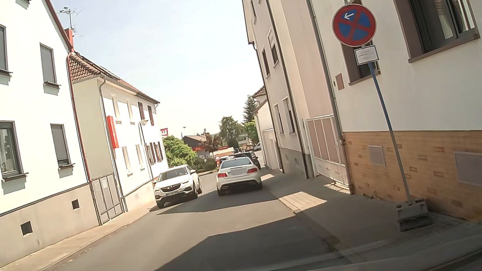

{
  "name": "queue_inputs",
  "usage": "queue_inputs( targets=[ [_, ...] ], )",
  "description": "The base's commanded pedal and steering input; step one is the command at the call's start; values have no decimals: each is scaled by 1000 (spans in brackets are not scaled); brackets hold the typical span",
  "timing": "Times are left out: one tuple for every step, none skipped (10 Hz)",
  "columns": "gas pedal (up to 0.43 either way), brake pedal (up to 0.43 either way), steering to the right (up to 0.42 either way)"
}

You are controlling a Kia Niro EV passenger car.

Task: Follow the waypoints while adhering to traffic rules and regulations

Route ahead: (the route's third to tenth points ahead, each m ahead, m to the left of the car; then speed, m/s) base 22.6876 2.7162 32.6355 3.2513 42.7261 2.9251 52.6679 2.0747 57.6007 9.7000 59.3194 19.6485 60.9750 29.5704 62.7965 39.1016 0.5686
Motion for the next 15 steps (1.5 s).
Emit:
queue_inputs(
  targets=[
    [0,268,5],
    [0,268,5],
    [0,268,5],
    [0,268,5],
    [0,268,5],
    [0,268,5],
    [0,268,5],
    [0,268,5],
    [0,268,5],
    [0,268,5],
    [0,268,5],
    [0,268,5],
    [0,268,5],
    [0,268,5],
    [0,268,5]
  ],
)
